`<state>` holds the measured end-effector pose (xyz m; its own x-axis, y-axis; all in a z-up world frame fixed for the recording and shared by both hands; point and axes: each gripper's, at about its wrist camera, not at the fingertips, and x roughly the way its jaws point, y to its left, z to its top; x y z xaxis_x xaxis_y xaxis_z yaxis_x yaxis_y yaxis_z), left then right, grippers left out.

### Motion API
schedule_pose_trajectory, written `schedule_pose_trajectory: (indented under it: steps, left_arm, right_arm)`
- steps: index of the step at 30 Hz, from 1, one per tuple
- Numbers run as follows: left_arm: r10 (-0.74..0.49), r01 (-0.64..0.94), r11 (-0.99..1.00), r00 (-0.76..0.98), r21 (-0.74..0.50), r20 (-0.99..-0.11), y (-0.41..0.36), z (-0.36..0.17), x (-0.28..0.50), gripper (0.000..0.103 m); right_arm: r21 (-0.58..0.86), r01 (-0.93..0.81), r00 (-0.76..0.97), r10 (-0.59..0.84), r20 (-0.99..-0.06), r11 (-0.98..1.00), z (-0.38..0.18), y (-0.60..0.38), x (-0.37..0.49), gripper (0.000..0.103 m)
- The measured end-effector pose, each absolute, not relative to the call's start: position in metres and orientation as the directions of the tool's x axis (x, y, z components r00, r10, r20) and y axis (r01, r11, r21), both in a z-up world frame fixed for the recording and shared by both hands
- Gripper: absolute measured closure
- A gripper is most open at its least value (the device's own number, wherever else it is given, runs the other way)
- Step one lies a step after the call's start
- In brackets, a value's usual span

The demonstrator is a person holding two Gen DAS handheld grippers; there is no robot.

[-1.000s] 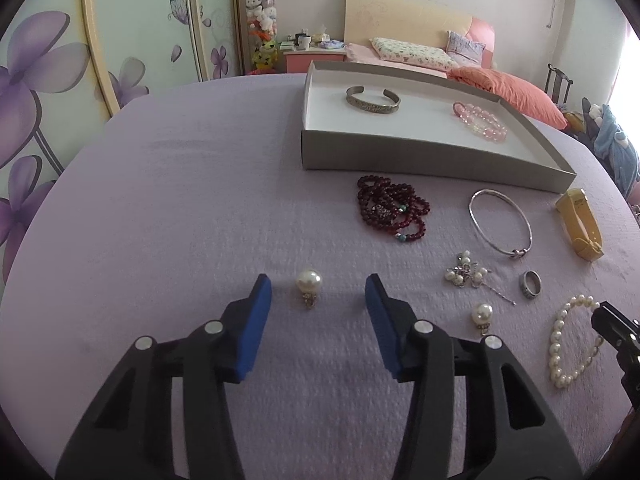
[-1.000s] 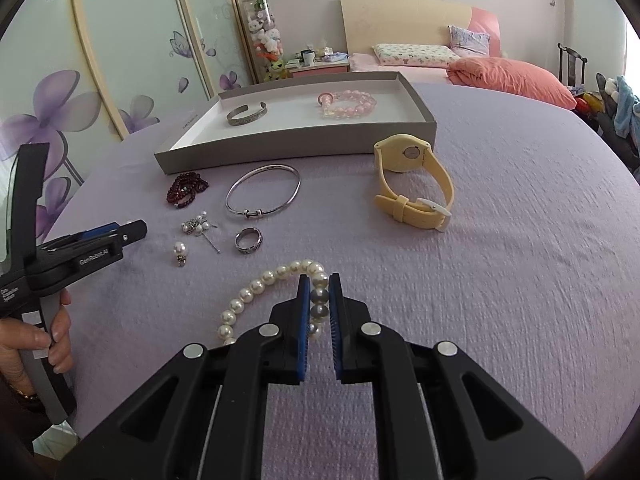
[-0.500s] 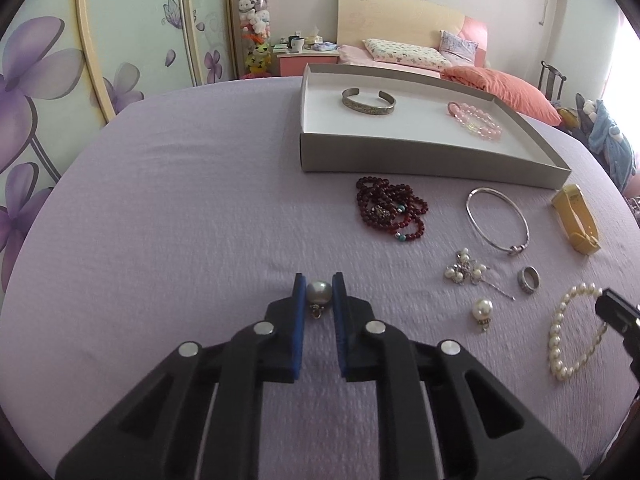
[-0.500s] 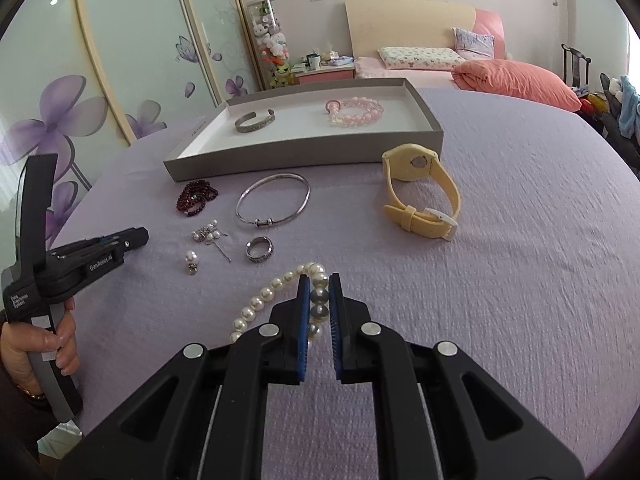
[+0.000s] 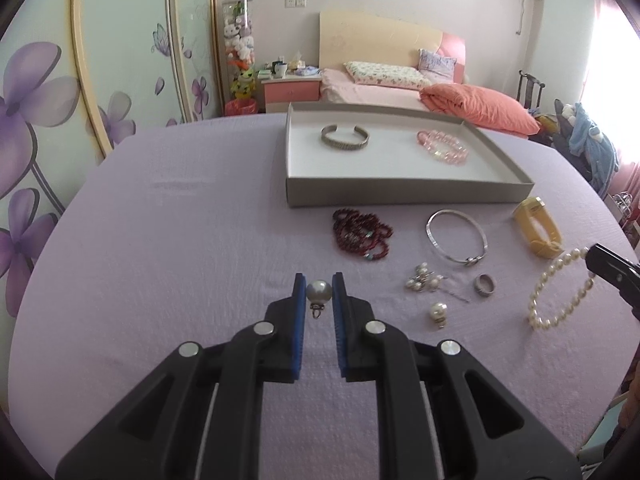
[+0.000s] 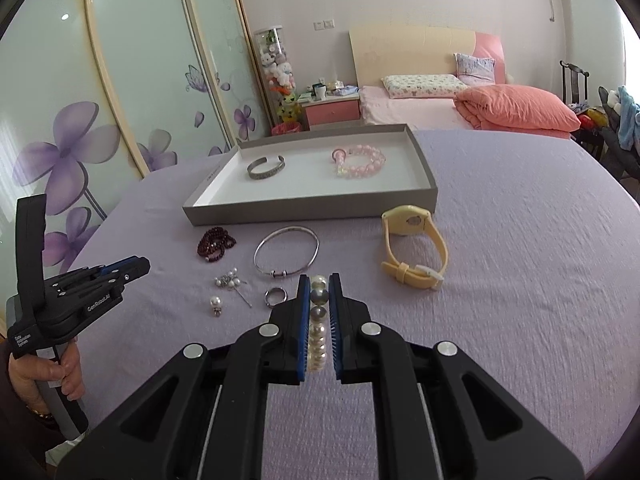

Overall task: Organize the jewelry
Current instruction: 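Carry the pearl earring and pearl bracelet into the tray and release them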

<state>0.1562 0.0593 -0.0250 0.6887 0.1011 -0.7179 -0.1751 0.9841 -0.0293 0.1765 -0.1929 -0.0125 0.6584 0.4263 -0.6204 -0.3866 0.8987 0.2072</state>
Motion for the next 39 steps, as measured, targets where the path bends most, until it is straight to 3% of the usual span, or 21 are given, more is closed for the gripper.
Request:
schedule_pose_trajectory:
  steps: [22,31,39]
  left_arm:
    - [0.101,-0.161,0.986,0.737,-0.029,-0.669,0.060,0.008,0.163,0.090]
    - [0.082,-0.164,0.984,0.759,-0.068,-0.646,0.072,0.029,0.213,0.090]
    - [0.083,-0.167,0.984,0.751,-0.066,-0.655,0.076,0.031,0.282,0.090]
  right_arm:
    - [0.154,-0.392,0.725,0.408,-0.555,0.907,0.034,-0.190,0.200,0.093]
    - [0.115,-0.373,0.764,0.375,-0.525,0.921,0.058,-0.178,0.251,0.093]
    - [0.132,-0.363,0.733,0.370,-0.571,0.922,0.051,-0.160,0.324,0.093]
